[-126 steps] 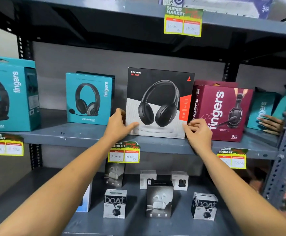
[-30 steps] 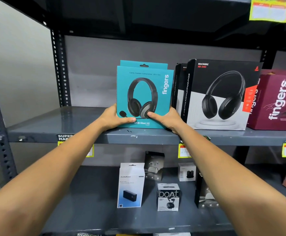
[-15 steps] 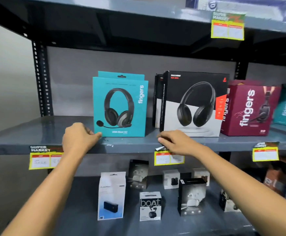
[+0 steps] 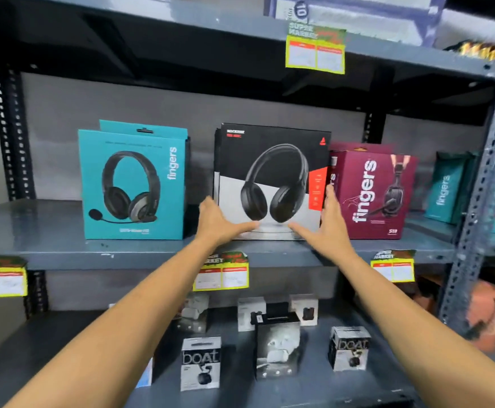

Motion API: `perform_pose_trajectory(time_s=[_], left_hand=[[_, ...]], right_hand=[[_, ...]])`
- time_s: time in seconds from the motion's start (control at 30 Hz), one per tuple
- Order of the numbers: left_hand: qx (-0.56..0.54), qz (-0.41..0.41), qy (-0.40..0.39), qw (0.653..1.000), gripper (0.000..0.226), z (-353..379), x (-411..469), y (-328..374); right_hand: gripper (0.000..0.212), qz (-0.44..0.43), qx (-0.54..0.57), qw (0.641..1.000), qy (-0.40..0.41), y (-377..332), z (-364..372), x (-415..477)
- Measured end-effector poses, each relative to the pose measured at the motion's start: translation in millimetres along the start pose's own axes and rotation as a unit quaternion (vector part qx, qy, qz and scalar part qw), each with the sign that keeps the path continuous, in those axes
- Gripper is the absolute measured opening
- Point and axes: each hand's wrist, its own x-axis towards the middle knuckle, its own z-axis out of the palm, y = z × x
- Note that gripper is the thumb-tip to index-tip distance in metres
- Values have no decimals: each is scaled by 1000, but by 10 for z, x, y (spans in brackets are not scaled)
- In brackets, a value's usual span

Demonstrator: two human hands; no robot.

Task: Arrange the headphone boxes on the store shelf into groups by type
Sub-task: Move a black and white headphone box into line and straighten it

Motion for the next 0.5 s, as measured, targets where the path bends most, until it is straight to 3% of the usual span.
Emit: perform_pose_trajectory(time_s=[0.07, 0.2, 0.3, 0.37, 0.5], left_hand=[[7, -33, -16, 999, 131, 48, 71, -36], [-60, -85, -31, 994, 145, 42, 210, -89], [-106, -89, -42, 989, 122, 59, 269, -103], [-135, -81, -61, 986, 104, 84, 292, -111], [-165, -70, -68, 981, 90, 112, 322, -122]], right_hand=[[109, 79, 60, 994, -45, 81, 23, 116], [72, 188, 195, 958, -94, 232, 108, 338], [44, 193, 282, 928, -150, 186, 134, 417], [48, 201, 308, 913, -174, 195, 151, 460], [74, 206, 317, 903, -204, 267, 201, 534]])
